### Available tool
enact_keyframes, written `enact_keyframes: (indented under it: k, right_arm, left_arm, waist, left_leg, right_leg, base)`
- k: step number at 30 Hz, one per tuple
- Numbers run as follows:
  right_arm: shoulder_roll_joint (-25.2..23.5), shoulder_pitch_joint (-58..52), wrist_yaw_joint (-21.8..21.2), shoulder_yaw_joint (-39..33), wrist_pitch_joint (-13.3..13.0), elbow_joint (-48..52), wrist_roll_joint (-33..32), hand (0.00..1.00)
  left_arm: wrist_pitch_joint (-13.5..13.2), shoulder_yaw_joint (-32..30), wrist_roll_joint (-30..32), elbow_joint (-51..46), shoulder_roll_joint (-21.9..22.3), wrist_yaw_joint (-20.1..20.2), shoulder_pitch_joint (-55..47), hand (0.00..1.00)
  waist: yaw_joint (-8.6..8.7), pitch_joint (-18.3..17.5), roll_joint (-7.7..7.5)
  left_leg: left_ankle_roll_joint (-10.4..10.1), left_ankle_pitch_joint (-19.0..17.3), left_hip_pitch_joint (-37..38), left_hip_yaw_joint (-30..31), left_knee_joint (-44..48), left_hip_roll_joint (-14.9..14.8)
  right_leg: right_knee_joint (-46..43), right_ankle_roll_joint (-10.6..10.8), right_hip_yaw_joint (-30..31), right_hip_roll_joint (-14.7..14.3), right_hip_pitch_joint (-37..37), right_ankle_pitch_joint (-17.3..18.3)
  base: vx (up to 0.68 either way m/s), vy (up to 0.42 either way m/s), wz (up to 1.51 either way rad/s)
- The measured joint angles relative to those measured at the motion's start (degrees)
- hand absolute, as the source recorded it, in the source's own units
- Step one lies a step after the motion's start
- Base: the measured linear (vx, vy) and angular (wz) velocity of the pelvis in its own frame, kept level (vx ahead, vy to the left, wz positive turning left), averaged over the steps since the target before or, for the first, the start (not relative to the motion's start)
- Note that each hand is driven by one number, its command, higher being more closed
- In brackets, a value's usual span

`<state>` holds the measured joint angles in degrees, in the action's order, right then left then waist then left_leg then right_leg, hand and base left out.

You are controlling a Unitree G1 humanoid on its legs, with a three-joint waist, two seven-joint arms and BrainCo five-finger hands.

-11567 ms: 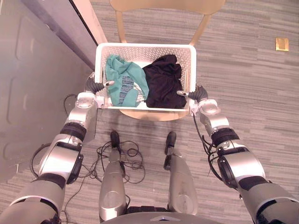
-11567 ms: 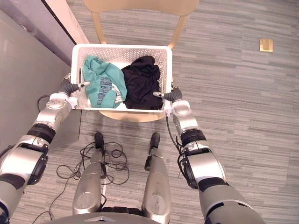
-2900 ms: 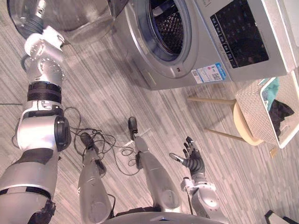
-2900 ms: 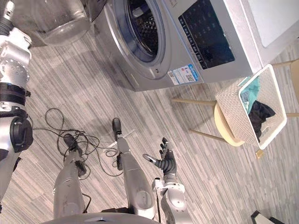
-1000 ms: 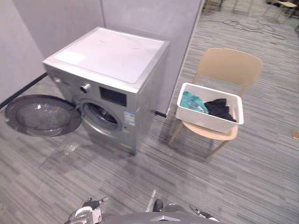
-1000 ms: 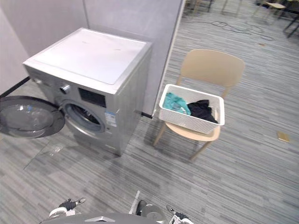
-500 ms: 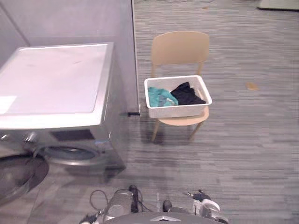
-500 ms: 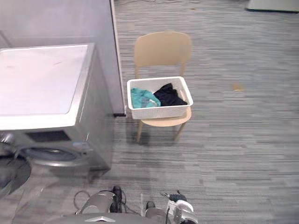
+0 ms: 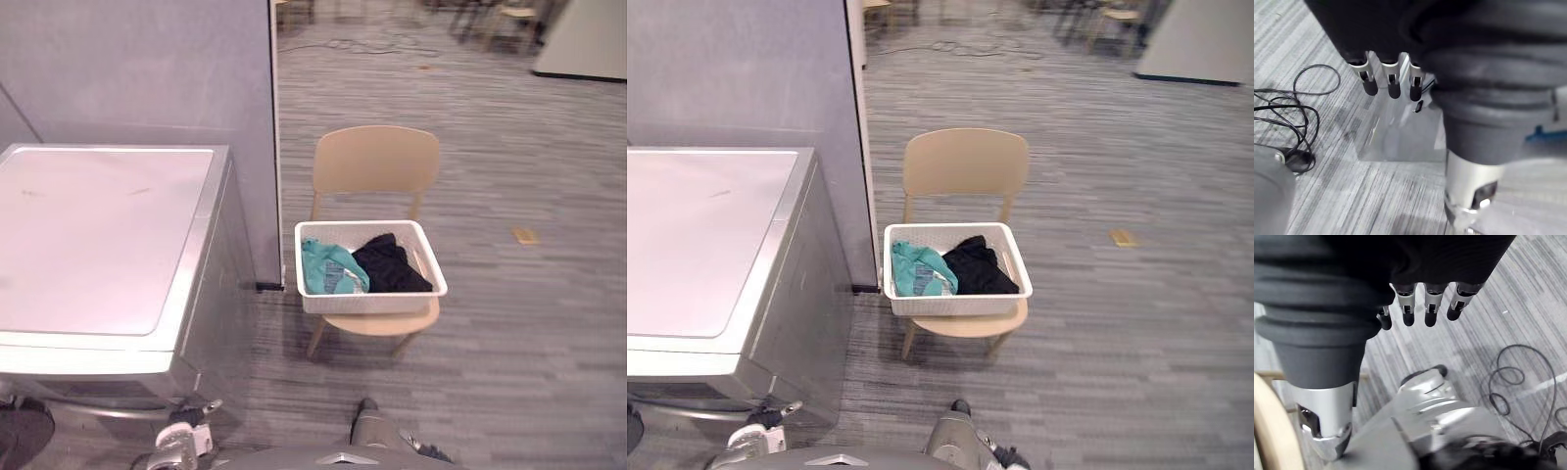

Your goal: Pick up the laundry basket with both hands and put the clothes into the washing machine.

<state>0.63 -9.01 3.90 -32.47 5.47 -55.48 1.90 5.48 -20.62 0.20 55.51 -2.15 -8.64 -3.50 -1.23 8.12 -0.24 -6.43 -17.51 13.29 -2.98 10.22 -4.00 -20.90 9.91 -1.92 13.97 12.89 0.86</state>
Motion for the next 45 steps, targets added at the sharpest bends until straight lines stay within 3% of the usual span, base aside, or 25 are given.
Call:
enact_keyframes:
  k: [2, 3, 5, 7, 9, 10, 11, 13, 14, 15, 16, 17, 20, 21, 24, 27, 33, 39, 45]
  right_arm:
    - [1.9, 0.8, -0.1, 0.3, 0.0, 0.3, 0.6, 0.0]
    - [2.2, 1.2, -0.1, 0.4, 0.0, 0.3, 0.8, 0.0]
    - [2.6, 2.7, -0.1, 1.0, 0.0, 0.4, 1.3, 0.0]
    - [3.3, 3.7, -0.2, 3.8, -0.1, 0.6, 1.3, 0.0]
    - [3.5, 5.9, -0.2, 7.4, -0.1, 1.7, 1.2, 0.0]
    - [3.5, 7.2, -0.2, 8.8, -0.4, 3.5, 1.2, 0.0]
    - [3.6, 7.8, 0.0, 9.0, -0.3, 4.1, 1.1, 0.0]
    - [3.7, 8.4, 0.4, 9.6, -0.2, 10.0, 0.6, 0.0]
    - [3.8, 8.4, 0.5, 10.1, -0.2, 12.0, 0.6, 0.0]
    - [4.4, 8.8, 1.1, 11.5, -0.3, 15.3, 0.3, 0.0]
    - [4.8, 8.9, 1.7, 11.8, -0.2, 16.5, 0.1, 0.0]
    - [5.4, 8.8, 2.4, 12.4, -0.5, 19.1, -1.7, 0.0]
    - [3.6, 4.0, 2.2, 18.4, -0.4, 34.2, -4.1, 0.0]
    - [2.9, 1.3, 1.1, 20.1, -1.6, 41.1, -4.4, 0.0]
    - [2.0, -1.7, -0.8, 25.3, -4.7, 52.2, -4.4, 0.0]
    - [2.2, -0.5, -4.3, 28.1, -7.7, 54.5, -4.3, 0.0]
    - [9.0, 2.8, -7.5, 37.9, -7.8, 54.4, -3.7, 0.0]
    - [8.2, 0.8, -9.8, 39.3, -7.9, 54.6, -3.7, 0.0]
    - [8.5, 0.8, -9.8, 39.1, -7.9, 54.5, 0.3, 0.0]
  left_arm:
    - [-0.4, -1.5, 1.7, 0.3, 0.9, 1.3, -1.9, 0.0]
    - [-0.6, -1.6, 2.5, 0.6, 1.6, 1.7, -2.6, 0.0]
    - [-0.9, -2.3, 2.9, 3.2, 3.1, 2.5, -3.2, 0.0]
    - [-1.0, -3.7, 2.9, 3.0, 3.0, 3.8, -3.4, 0.0]
    - [-1.0, -3.8, 3.9, 3.4, 2.6, 3.9, -4.4, 0.0]
    - [-1.1, -2.3, 4.2, 3.8, 2.1, 4.0, -4.7, 0.0]
    - [-1.0, -1.4, 4.4, 3.8, 1.7, 4.0, -4.7, 0.0]
    - [-1.2, 0.0, 4.3, 3.6, 1.5, 3.9, -4.6, 0.0]
    - [-1.2, 0.2, 4.3, 3.6, 1.5, 3.8, -4.7, 0.0]
    - [-1.2, 1.1, 4.3, 3.6, 1.5, 3.7, -4.8, 0.0]
    - [-1.2, 1.7, 4.3, 3.7, 1.5, 3.6, -5.0, 0.0]
    - [-1.2, 2.5, 4.4, 4.0, 1.8, 3.6, -5.2, 0.0]
    - [-1.0, 2.7, 5.0, 4.1, 0.2, 3.3, -4.8, 0.0]
    - [-0.9, 2.8, 5.2, 4.2, -0.1, 3.5, -4.8, 0.0]
    - [-0.3, 3.5, 7.5, 4.2, -0.6, 5.1, -4.7, 0.0]
    - [-1.0, 6.4, 9.2, 4.2, -1.3, 4.0, -4.4, 0.0]
    - [-2.0, 12.2, 10.2, 4.3, -2.6, 4.1, -3.4, 0.0]
    - [-2.2, 14.1, 10.7, 4.2, -4.1, 4.1, -2.3, 0.0]
    - [-2.1, 13.8, 12.0, 4.3, -4.5, 4.1, -2.8, 0.0]
  waist:
    - [-0.26, -1.3, 3.11]
    - [-0.24, -1.2, 3.65]
    - [-0.03, -1.3, 3.72]
    - [-0.45, -1.3, 3.6]
    - [-1.04, -0.9, 2.98]
    - [-1.63, -0.9, 2.99]
    - [-1.61, -0.9, 2.96]
    - [-1.65, -0.8, 2.92]
    - [-1.62, -0.8, 2.9]
    - [-1.55, -0.8, 3.11]
    - [-1.54, -1.0, 3.51]
    - [-1.83, -0.7, 3.8]
    - [-1.12, -0.1, 1.64]
    - [-0.93, -0.3, 1.25]
    - [-0.53, -0.9, 0.77]
    - [-0.95, -1.2, 0.7]
    - [-1.41, -1.9, 0.62]
    - [-1.84, -1.9, -1.34]
    - [-1.9, -1.9, -1.44]
  left_leg:
    - [-1.2, 0.9, 0.7, -0.2, 0.2, -3.5]
    - [-2.1, 1.8, 0.8, -0.1, 1.0, -4.8]
    - [-1.6, 4.4, -0.9, 1.7, 6.4, -7.1]
    - [0.0, 7.1, -6.1, 3.2, 18.2, -9.6]
    - [0.9, 14.4, -11.8, 2.8, 29.9, -11.5]
    - [1.2, 15.4, -15.1, 1.2, 36.3, -12.9]
    - [1.4, 13.9, -16.2, 0.1, 37.3, -13.0]
    - [0.9, 7.3, -18.2, -4.8, 32.3, -10.4]
    - [0.8, 6.3, -18.0, -5.1, 28.2, -8.7]
    - [0.3, 6.3, -17.0, -4.9, 16.8, -5.1]
    - [0.0, 8.0, -15.9, -4.8, 10.2, -3.9]
    - [1.6, 12.4, -14.9, -5.7, 3.5, -2.9]
    - [2.9, 13.5, -13.2, -6.1, -0.7, -0.1]
    - [3.4, 13.8, -12.7, -6.3, -2.0, 0.7]
    - [3.7, 14.0, -11.9, -6.3, -3.3, 1.4]
    - [3.7, 14.0, -11.1, -6.1, -3.4, 1.1]
    - [3.4, 14.0, -12.9, -4.6, -3.7, 0.6]
    - [3.5, 18.0, -14.1, -1.0, -8.4, 1.7]
    - [3.6, 20.1, -12.2, -1.6, -12.6, 1.9]
  right_leg:
    - [-4.1, -1.9, -2.0, -2.5, 0.7, 4.7]
    - [-5.8, -2.8, -2.9, -3.3, 0.5, 6.0]
    - [-5.3, -4.4, -5.6, -5.2, -2.9, 8.3]
    - [-2.1, -5.8, -7.2, -7.5, -6.5, 8.6]
    - [0.6, -7.4, -6.8, -9.4, -9.1, 8.3]
    - [3.4, -8.2, -6.8, -10.1, -11.3, 7.5]
    - [4.5, -8.3, -6.9, -10.1, -12.3, 7.1]
    - [8.3, -7.9, -6.9, -9.0, -15.5, 6.3]
    - [8.6, -7.7, -6.9, -8.4, -15.7, 6.1]
    - [9.0, -7.3, -6.6, -7.6, -15.8, 6.0]
    - [9.2, -6.8, -6.4, -7.6, -15.6, 6.0]
    - [9.3, -5.6, -5.2, -8.2, -15.2, 6.3]
    - [11.7, -4.6, -4.7, -6.2, -16.2, 5.3]
    - [12.4, -4.6, -4.8, -5.5, -16.4, 5.3]
    - [14.7, -3.8, -4.8, -5.3, -17.4, 4.7]
    - [16.2, -4.0, -4.5, -6.0, -18.6, 4.1]
    - [18.3, -4.2, -3.6, -7.0, -17.1, 2.0]
    - [20.0, -4.1, -6.8, -6.5, -16.5, 1.0]
    - [19.9, -4.0, -6.3, -6.5, -16.1, 0.8]
  base:
    - [0.31, -0.436, 0.31]
    - [0.36, -0.48, 0.27]
    - [0.28, -0.479, 0.42]
    - [0.16, -0.306, 0.13]
    - [0.11, -0.21, -0.32]
    - [0.12, -0.128, -0.27]
    - [0.22, -0.187, -0.12]
    - [0.17, -0.076, 0.06]
    - [0.12, 0.044, -0.01]
    - [0.09, 0.077, -0.08]
    - [0.13, 0.145, -0.24]
    - [0.13, 0.118, -0.22]
    - [0.13, 0.098, -0.04]
    - [0.12, 0.085, 0.06]
    - [0.1, 0.049, 0.02]
    - [0.04, -0.025, -0.07]
    - [-0.05, -0.017, -0.1]
    - [-0.05, -0.003, 0.3]
    - [-0.03, -0.002, -0.03]
